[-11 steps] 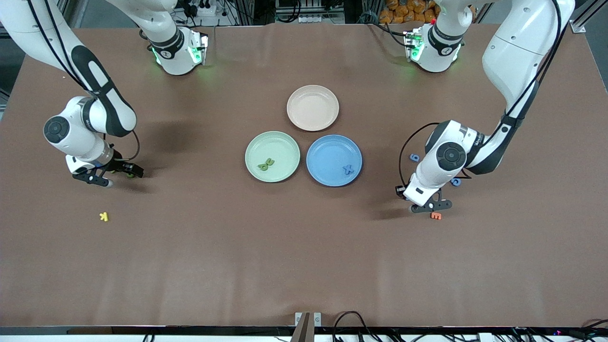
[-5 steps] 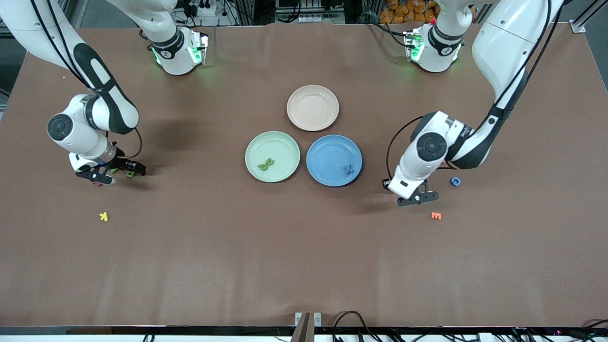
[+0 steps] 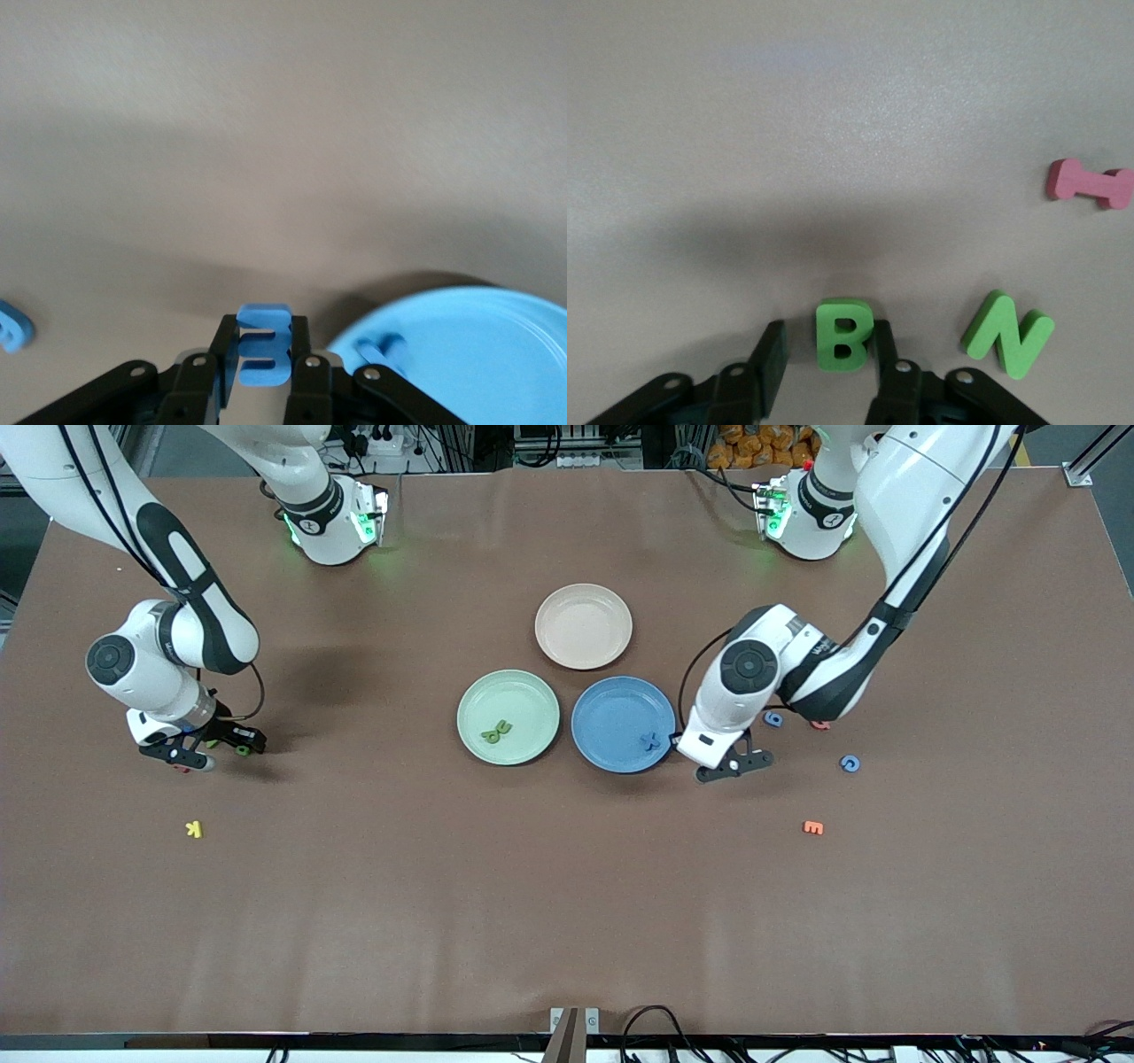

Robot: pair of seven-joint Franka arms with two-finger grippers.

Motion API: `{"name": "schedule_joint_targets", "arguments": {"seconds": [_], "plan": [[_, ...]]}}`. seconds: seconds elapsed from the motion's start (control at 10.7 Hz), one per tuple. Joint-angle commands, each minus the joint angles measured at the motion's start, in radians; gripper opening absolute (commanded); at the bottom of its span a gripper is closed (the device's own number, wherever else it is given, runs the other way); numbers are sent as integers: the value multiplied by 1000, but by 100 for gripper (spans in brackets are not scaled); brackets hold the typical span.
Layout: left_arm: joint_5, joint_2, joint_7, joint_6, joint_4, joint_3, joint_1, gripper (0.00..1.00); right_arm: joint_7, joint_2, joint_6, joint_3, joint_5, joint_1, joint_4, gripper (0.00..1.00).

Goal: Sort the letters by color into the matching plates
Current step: 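Grasp the B with the right gripper while the left gripper places the 3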

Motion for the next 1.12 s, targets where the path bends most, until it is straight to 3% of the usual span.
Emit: {"name": "schedule_joint_targets", "arguments": {"seconds": [0.0,0.47,0.56,0.66,1.03], "plan": [[32,-14,-150,-31,12,-13,-81,0,3,-15,10,12,-17,-23,-23,40],[26,-2,-255,-35,24,-13,-184,0,-2,-12,9,11,-17,-25,-21,9],[17,0,-258,-38,25,-13,-202,5,-2,-13,7,11,-17,-23,-21,8],[11,-2,-267,-38,24,-13,-209,17,6,-16,3,12,-17,-19,-20,8],[11,-6,-301,-40,25,-14,-218,24,136,-70,-69,12,-13,84,-17,8]]}}
